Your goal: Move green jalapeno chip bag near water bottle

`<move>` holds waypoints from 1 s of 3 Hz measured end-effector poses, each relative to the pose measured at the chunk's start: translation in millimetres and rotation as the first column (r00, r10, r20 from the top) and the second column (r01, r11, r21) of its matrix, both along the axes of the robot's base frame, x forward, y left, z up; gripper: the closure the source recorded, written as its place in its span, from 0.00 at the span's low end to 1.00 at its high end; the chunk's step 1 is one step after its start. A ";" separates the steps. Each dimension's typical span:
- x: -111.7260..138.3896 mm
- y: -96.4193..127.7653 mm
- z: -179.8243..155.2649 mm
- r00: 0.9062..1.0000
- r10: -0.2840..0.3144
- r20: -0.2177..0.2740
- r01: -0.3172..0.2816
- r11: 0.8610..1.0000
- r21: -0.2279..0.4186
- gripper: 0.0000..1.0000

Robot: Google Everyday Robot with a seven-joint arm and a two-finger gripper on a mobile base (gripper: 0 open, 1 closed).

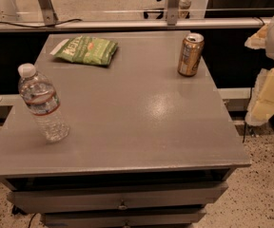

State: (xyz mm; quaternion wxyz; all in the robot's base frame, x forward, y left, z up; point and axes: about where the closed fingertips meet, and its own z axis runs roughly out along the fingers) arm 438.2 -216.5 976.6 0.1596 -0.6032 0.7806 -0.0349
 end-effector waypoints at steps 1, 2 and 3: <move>0.0 0.0 0.0 1.000 0.000 0.000 0.000 1.000 0.000 0.00; 4.0 6.7 3.1 1.000 0.019 0.021 -0.019 1.000 0.004 0.00; 36.4 51.1 15.1 0.988 0.118 0.100 -0.122 0.992 0.031 0.00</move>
Offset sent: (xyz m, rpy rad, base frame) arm 0.0106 0.0169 0.0027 0.0117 -0.0366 0.0538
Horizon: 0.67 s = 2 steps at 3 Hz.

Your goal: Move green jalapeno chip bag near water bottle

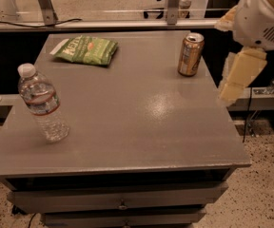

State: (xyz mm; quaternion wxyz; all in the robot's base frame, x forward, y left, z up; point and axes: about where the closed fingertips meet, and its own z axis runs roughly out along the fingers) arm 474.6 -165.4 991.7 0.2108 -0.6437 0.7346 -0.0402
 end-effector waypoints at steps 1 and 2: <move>46.0 55.4 13.6 0.992 0.104 0.066 -0.105 0.994 0.018 0.00; 45.7 55.0 13.6 0.992 0.103 0.066 -0.105 0.994 0.018 0.00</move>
Offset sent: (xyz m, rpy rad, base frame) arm 0.0387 0.0424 0.0081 0.0160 -0.0493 0.0816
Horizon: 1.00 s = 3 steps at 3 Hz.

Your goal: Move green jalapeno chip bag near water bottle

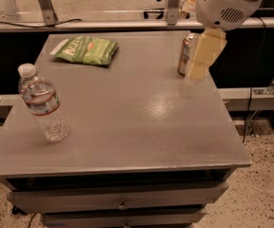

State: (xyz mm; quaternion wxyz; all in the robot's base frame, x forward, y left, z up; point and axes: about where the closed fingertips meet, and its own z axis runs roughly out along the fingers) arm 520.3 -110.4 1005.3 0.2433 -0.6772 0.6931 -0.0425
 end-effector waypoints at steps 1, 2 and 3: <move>8.0 -4.2 1.8 1.000 -0.014 0.016 0.013 0.999 0.042 0.00; 51.7 7.2 -5.4 0.999 -0.023 0.046 0.017 0.990 0.140 0.00; 107.6 30.7 -23.2 0.999 -0.030 0.043 0.019 0.975 0.220 0.00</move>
Offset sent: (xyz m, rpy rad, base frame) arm 0.1185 0.0194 -0.0220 0.2726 -0.0821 -0.0318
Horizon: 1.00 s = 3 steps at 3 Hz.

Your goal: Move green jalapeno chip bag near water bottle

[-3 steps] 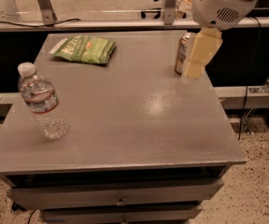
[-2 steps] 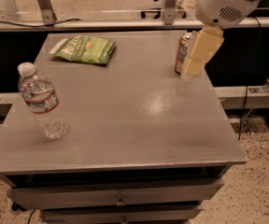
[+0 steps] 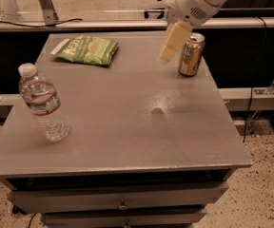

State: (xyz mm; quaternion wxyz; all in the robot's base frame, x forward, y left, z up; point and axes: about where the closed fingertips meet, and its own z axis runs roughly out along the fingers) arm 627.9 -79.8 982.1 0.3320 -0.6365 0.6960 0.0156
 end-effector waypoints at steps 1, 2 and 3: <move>51.5 39.0 -27.8 0.999 0.002 -0.036 0.001 0.996 0.091 0.00; 89.4 78.4 -49.7 0.997 0.007 -0.075 0.004 0.989 0.150 0.00; 112.6 114.4 -75.9 0.992 0.012 -0.125 0.011 0.983 0.185 0.00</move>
Offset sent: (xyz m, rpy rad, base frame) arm 0.1375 0.1263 -0.0689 0.2277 0.1172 0.0014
